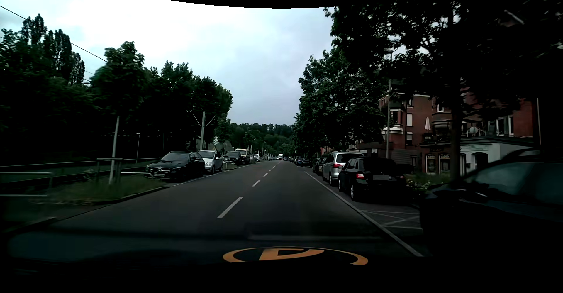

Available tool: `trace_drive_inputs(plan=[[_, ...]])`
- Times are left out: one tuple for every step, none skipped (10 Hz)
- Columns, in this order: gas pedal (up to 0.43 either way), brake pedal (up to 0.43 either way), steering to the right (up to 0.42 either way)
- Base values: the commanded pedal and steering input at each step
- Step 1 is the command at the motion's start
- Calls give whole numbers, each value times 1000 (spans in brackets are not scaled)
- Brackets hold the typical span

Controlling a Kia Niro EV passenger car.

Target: Follow the waypoints while adhering to traffic rules and regulations

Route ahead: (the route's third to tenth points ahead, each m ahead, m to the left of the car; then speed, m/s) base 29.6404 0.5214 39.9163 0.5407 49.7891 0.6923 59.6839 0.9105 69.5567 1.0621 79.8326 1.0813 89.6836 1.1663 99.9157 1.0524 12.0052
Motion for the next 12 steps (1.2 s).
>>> trace_drive_inputs(plan=[[98, 0, -8], [98, 0, -8], [98, 0, -7], [98, 0, -8], [79, 0, -8], [79, 0, -8], [79, 0, -7], [79, 0, -7], [79, 0, -8], [87, 0, -8], [87, 0, -8], [87, 0, -8]])
